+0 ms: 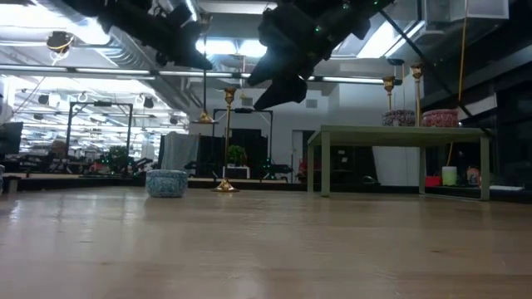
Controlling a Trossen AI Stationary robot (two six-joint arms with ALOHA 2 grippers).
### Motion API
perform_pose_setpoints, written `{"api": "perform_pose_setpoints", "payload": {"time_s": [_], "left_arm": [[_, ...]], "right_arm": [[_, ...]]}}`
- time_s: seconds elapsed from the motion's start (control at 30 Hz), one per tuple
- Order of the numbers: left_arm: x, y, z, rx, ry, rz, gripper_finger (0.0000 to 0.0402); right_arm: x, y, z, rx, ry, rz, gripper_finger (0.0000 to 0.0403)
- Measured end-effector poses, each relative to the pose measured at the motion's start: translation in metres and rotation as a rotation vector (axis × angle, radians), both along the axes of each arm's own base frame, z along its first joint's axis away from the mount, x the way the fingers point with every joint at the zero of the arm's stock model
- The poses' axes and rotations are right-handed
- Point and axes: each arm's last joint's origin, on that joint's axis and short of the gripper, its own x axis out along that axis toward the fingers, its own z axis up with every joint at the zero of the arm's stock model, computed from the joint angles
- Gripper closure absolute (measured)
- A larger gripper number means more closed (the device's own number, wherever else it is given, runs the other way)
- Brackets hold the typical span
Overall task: Pick & Place candle stick holders
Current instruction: Put the gold candle holder on the shelf
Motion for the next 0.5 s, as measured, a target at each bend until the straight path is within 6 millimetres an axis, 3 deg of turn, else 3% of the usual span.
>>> {"api": "perform_pose_setpoints", "payload": {"time_s": [0.3,0.5], "left_arm": [[0.024,-0.009,0.046,-0.049,0.012,-0.078,0.0388],[0.054,-0.014,0.073,-0.05,-0.01,-0.187,0.0388]], "right_arm": [[-0.025,0.0,0.012,-0.033,0.104,0.112,0.0023],[-0.062,-0.009,0.02,0.141,0.027,0.255,0.0023]]}}
